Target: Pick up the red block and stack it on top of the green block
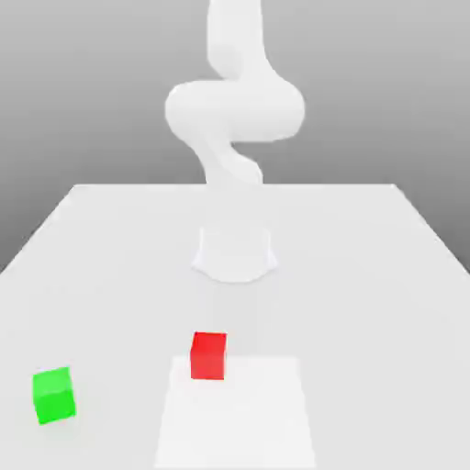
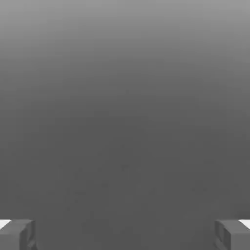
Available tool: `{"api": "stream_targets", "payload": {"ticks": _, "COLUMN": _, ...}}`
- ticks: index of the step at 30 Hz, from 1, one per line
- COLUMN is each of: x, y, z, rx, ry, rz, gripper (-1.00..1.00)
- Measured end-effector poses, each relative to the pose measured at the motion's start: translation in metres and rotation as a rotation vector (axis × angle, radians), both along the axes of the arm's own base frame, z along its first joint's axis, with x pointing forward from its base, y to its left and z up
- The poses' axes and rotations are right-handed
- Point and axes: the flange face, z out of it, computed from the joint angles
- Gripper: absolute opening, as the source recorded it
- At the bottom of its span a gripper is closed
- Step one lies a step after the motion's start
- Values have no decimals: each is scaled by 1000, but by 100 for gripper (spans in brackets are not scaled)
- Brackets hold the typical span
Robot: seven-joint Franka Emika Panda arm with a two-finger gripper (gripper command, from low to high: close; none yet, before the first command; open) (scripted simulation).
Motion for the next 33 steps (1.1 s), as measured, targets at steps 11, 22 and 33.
{"api": "stream_targets", "payload": {"ticks": 11, "x": 33, "y": -25, "z": -275, "rx": -1, "ry": 413, "rz": -35, "gripper": 0}}
{"api": "stream_targets", "payload": {"ticks": 22, "x": -43, "y": -36, "z": -497, "rx": 31, "ry": 721, "rz": -52, "gripper": 0}}
{"api": "stream_targets", "payload": {"ticks": 33, "x": -44, "y": -36, "z": -503, "rx": 31, "ry": 723, "rz": -53, "gripper": -100}}
